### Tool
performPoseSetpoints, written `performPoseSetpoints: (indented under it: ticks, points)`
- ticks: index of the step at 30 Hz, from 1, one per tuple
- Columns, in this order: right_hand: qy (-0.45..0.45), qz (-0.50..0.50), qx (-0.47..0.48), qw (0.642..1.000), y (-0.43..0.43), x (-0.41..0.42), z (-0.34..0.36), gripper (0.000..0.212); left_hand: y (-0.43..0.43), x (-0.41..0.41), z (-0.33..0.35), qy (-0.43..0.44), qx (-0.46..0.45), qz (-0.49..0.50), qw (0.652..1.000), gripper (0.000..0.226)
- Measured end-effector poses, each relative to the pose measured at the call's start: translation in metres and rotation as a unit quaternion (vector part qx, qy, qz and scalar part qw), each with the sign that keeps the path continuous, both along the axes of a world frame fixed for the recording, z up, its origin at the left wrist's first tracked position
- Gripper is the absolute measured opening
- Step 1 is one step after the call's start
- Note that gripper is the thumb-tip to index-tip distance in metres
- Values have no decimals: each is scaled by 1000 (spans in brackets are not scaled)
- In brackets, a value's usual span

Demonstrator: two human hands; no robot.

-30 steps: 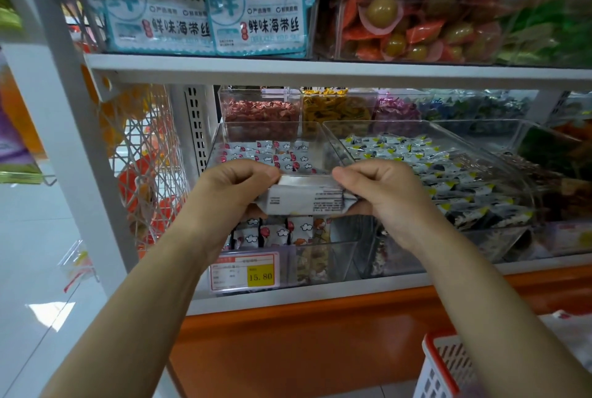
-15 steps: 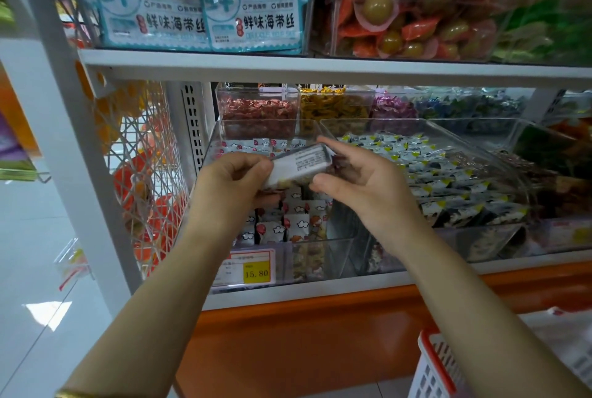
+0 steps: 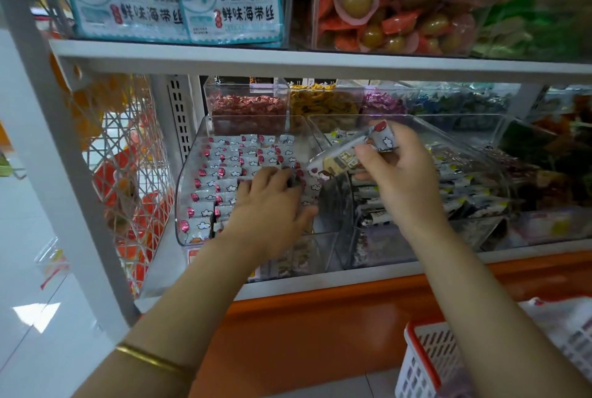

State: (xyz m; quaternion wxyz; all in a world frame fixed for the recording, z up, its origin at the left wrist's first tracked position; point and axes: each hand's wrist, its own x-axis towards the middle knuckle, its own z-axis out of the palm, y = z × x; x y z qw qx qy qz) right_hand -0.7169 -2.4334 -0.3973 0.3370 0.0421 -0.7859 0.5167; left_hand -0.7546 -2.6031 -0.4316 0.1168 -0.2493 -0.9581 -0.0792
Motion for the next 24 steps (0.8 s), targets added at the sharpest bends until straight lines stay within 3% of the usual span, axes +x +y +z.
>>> performPoseSetpoints:
  ticks: [2, 5, 10, 13, 17, 20, 24]
  points:
    - [-2, -7, 12, 1000, -2, 0, 1, 29, 1, -2, -4, 20, -44, -2, 999, 55]
    - [2, -11, 36, 999, -5, 1, 3, 28, 1, -2, -4, 28, -31, -3, 999, 49]
    - [10, -17, 97, 995, -5, 0, 5, 13, -4, 7, 2, 10, 83, -14, 996, 32]
    - [-24, -20, 170, 985, -3, -4, 5, 28, -11, 13, 4, -10, 140, -23, 990, 23]
    - [-37, -16, 275, 961, -14, -5, 1, 38, -17, 18, 5, -21, 165, -30, 986, 19]
    - [-41, -43, 382, 922, -27, -8, -5, 44, -19, 21, 7, -34, 180, -31, 983, 17]
    - [-69, -41, 467, 881, -32, -12, -7, 33, -24, 20, 14, -58, 211, -35, 975, 13]
